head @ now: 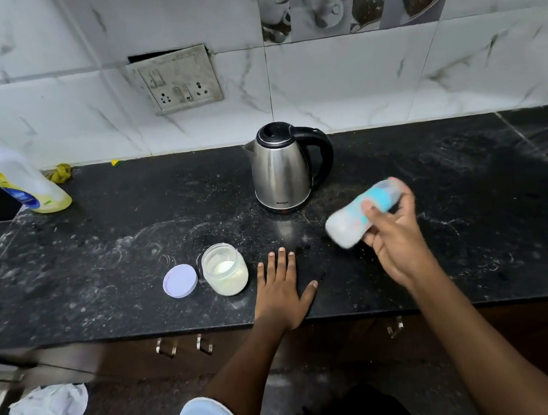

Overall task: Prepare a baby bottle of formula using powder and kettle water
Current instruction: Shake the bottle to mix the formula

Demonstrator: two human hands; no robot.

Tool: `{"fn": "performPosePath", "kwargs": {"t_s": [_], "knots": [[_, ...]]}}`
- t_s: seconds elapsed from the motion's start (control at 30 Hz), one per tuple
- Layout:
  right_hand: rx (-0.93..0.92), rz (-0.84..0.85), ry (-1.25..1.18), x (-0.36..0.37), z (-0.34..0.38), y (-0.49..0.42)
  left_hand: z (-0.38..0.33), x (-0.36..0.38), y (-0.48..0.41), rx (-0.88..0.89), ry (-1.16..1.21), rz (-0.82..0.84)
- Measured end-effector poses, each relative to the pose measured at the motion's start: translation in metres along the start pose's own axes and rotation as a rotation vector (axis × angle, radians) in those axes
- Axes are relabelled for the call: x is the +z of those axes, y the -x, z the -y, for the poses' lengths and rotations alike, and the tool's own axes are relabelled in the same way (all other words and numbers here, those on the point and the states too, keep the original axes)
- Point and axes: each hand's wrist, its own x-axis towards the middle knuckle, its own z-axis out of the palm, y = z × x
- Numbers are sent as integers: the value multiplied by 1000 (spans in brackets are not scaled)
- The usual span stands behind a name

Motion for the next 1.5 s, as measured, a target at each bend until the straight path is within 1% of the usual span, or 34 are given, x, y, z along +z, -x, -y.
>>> {"fn": "performPosePath", "kwargs": {"t_s": [0.07,0.1,0.13,0.2,0.23,0.27,0.3,0.33,0.37,0.43,0.47,0.5,0.57,0.6,0.67,0.7,0.73,0.8,0.83,0.9,0.93,0.97,1.03,1.07,1.13,1.17,1.2,1.27,1.3,1.33,1.4,1.43,1.47,1.5], "knots": [[65,267,202,-4,-2,3,0,1,0,1,-16,9],[73,315,212,-6,-2,4,0,0,0,5,-18,10],[53,244,145,-6,-3,3,0,0,0,6,-12,5],[-8,6,-57,-5,-1,2,-1,0,0,3,-1,-4],[-7,0,-40,-4,-1,3,0,0,0,3,0,2],[32,105,67,-4,-1,5,0,-1,0,4,-3,10],[88,265,195,-5,-2,8,0,-1,1,3,-8,13],[118,362,239,-4,-2,12,0,-2,1,3,-9,10],[110,330,202,-3,-3,12,0,-2,0,1,-4,5],[46,31,-3,0,-5,11,-2,-3,0,-2,11,-1],[32,-32,-36,0,-7,9,-2,-3,0,-3,10,0],[55,-2,26,1,-9,11,-1,-2,1,1,4,7],[125,186,207,2,-15,15,1,-2,1,9,-4,15],[114,172,200,3,-17,16,1,-2,1,8,-3,11],[29,-22,81,5,-15,16,-1,-2,0,-2,4,5],[2,-54,84,5,-13,16,-1,-1,0,-3,4,7],[14,11,165,5,-10,16,-1,0,0,0,1,11],[68,246,282,3,-6,18,1,0,1,5,0,17],[53,245,252,3,-4,17,1,0,0,2,3,11],[-33,45,104,0,0,13,-1,1,-1,-9,6,-1],[-46,12,73,0,2,12,-1,1,-1,-8,8,-1],[-19,69,116,0,2,13,-1,1,0,-6,10,2],[66,300,229,-4,-4,15,0,1,0,0,6,9],[64,310,213,-3,-7,17,1,0,0,0,2,9],[-5,71,51,-1,-10,19,0,0,-1,-6,3,4],[-29,-9,-2,-2,-12,19,0,0,0,-6,5,2],[-23,2,-6,-2,-12,21,0,0,0,-5,3,3],[38,234,133,-5,-12,26,0,0,1,1,-4,13],[42,277,155,-7,-11,26,1,0,1,2,-5,16],[21,231,121,-6,-9,26,1,0,0,-1,-6,13],[-39,7,-50,-4,-7,25,-1,0,0,-5,-2,-2],[-41,-22,-63,-4,-8,24,-1,0,0,-6,1,-1],[-6,38,-20,-3,-9,26,-1,0,0,-5,4,6],[47,175,79,-4,-11,30,-1,0,0,-2,3,10]]}}
